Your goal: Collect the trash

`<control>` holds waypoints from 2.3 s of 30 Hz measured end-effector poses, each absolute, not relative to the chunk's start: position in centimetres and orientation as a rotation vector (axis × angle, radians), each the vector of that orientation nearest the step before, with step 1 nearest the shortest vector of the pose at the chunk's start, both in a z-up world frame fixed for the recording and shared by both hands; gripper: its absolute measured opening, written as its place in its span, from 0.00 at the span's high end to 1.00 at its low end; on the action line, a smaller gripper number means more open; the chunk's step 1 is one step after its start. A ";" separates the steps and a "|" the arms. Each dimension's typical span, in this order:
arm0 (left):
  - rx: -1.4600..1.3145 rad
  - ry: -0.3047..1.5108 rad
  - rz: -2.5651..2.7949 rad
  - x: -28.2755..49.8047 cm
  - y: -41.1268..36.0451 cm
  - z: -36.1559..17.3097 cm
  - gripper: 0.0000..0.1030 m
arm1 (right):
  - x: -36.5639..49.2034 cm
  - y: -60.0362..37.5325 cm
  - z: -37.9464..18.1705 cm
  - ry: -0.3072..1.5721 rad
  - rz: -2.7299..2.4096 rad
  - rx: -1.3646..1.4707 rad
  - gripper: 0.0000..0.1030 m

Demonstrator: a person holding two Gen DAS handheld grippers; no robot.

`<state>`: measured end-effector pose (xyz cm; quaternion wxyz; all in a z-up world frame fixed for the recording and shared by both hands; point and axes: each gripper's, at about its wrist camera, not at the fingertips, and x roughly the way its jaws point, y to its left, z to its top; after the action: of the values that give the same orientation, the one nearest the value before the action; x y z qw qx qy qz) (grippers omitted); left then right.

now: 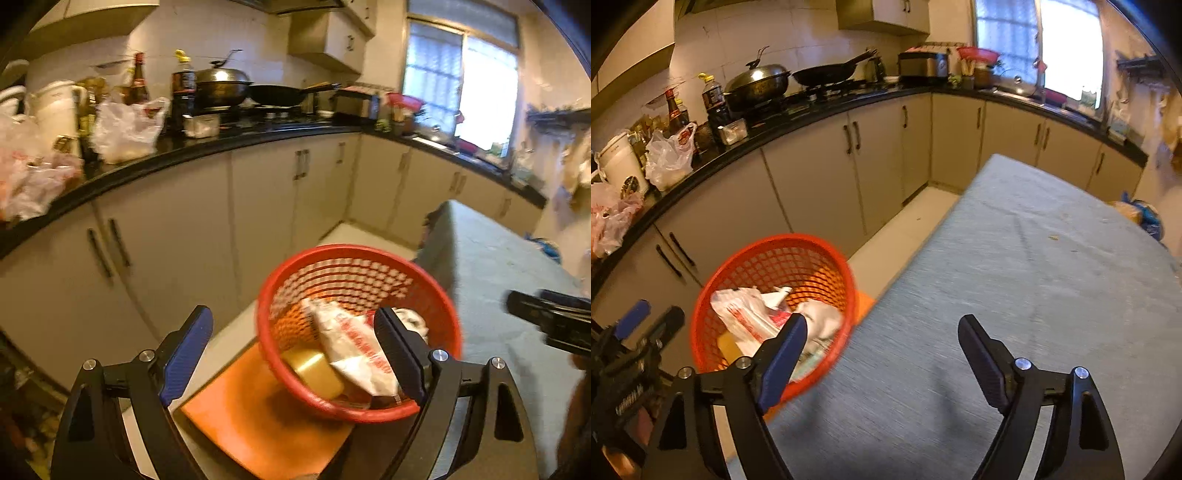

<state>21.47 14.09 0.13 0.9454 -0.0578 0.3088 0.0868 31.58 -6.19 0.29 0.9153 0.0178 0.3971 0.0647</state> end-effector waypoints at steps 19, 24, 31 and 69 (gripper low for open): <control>0.111 0.530 0.097 11.3 3.9 2.5 0.00 | 15.1 -15.4 0.6 0.665 -0.099 -0.022 0.01; 0.106 0.473 0.168 9.9 2.4 1.8 0.00 | 12.2 -17.2 0.0 0.669 -0.162 -0.003 0.01; 0.141 0.515 0.137 10.1 0.8 0.8 0.00 | 11.0 -17.9 -0.4 0.658 -0.238 -0.010 0.00; 0.127 0.540 0.093 10.7 0.9 -0.9 0.00 | 11.8 -16.7 -1.6 0.691 -0.245 -0.058 0.00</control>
<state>10.66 0.86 -0.94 0.9607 0.0628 0.2664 0.0457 11.77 -16.69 -1.58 0.9331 -0.0283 0.3380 -0.1199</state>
